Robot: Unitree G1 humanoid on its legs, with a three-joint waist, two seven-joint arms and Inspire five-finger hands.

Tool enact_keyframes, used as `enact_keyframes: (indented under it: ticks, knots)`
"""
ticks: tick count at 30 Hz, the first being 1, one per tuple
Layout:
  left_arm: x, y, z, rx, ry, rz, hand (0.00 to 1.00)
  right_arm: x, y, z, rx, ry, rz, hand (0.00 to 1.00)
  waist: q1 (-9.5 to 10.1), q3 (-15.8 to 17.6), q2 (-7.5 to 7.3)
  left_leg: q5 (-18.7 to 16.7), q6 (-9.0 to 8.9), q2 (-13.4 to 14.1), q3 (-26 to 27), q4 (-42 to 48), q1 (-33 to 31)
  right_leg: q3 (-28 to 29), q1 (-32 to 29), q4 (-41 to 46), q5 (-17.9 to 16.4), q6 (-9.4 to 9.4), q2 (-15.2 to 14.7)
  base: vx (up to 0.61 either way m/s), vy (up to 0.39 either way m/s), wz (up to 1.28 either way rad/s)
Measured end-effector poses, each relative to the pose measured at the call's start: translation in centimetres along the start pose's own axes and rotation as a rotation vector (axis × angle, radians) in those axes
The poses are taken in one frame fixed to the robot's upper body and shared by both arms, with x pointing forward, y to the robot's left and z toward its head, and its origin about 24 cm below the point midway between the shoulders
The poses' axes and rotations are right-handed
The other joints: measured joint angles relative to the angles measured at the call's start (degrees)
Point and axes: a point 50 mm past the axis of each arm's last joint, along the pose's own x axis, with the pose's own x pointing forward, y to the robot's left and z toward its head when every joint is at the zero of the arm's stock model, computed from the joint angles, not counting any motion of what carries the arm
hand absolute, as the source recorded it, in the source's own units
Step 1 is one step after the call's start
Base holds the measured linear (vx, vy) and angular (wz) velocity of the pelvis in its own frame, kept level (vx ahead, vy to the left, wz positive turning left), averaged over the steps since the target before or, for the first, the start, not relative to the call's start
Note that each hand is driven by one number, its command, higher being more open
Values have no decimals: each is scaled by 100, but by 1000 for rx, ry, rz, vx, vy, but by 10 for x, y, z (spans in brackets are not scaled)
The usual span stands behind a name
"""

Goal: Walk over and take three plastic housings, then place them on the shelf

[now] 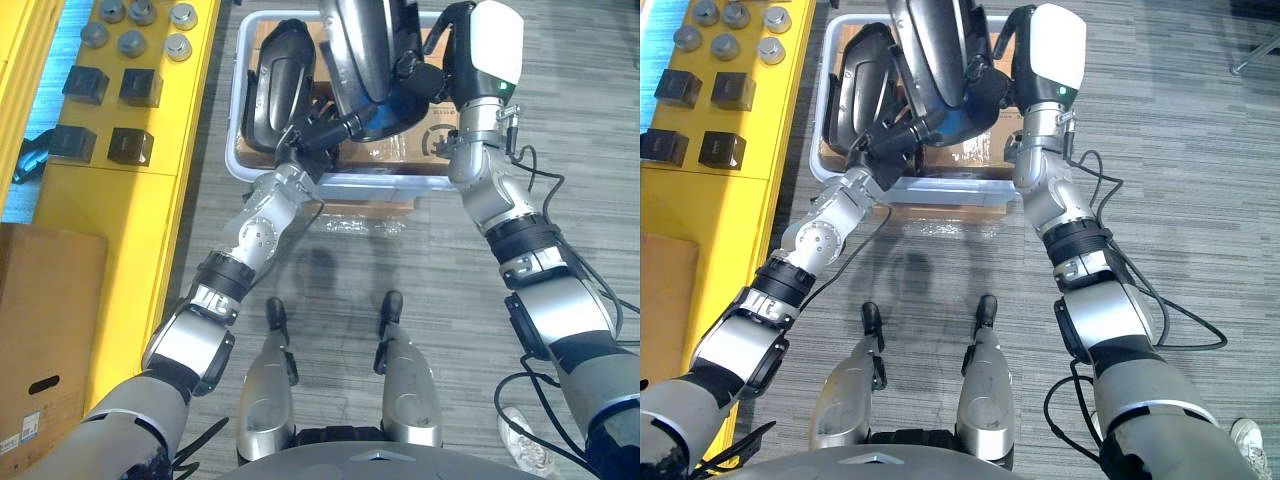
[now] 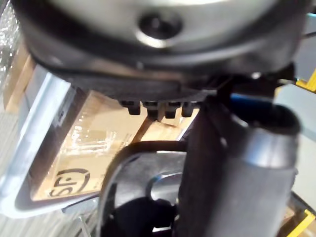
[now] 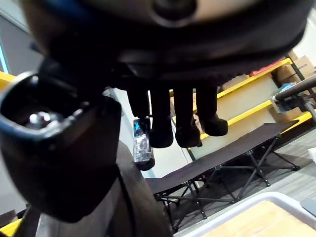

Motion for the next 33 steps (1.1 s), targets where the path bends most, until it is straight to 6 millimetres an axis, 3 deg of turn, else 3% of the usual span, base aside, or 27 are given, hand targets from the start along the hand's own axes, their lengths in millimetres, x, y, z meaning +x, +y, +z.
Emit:
enact_keyframes:
  ticks: [7,8,14,20,22,26,29,30,33]
  knots:
    - [2,7,3,-105,-32,21,100,-21,16,29,80,-120,27,0,12,6,-106,-42,-8,-2,71,0,93,63,54,-17,1,1,3,3,-2,-4]
    - [2,9,3,-134,-38,30,0,-25,18,30,83,-123,32,0,14,8,-133,-60,-9,-2,81,0,152,66,107,-25,1,1,3,0,0,0]
    - [1,18,13,-195,-123,67,0,-43,13,38,160,-155,-15,0,16,-30,-355,-134,4,-2,151,29,265,102,210,-57,-2,3,4,-6,4,-5]
    - [-3,22,10,-257,-177,70,0,-61,18,32,230,-84,-17,0,17,-48,-441,-207,1,-4,190,27,492,102,494,-217,0,7,16,1,1,-2]
    - [-7,27,4,-264,-182,61,0,-72,21,32,258,-60,-15,0,7,-84,-501,-244,-3,-1,216,14,592,111,594,-267,4,14,30,21,-1,-7]
    - [-22,40,-28,-313,-130,95,0,-102,28,28,289,-17,26,0,12,-289,-619,-354,4,-5,278,-14,760,107,800,-443,2,19,41,34,4,-5]
    - [-31,45,-43,-324,-104,119,0,-118,34,26,309,15,53,0,13,-327,-631,-378,-24,-6,297,-28,865,102,896,-456,2,20,43,47,6,-3]
    - [-33,47,-46,-325,-98,125,0,-122,35,25,312,23,60,100,14,-328,-630,-383,-30,-5,298,-29,900,96,933,-457,2,20,43,0,0,0]
    - [-46,52,-59,-312,-92,146,0,-140,39,23,350,46,90,100,39,-476,-622,-445,-25,-8,324,-30,952,79,1003,-521,2,20,43,0,0,0]
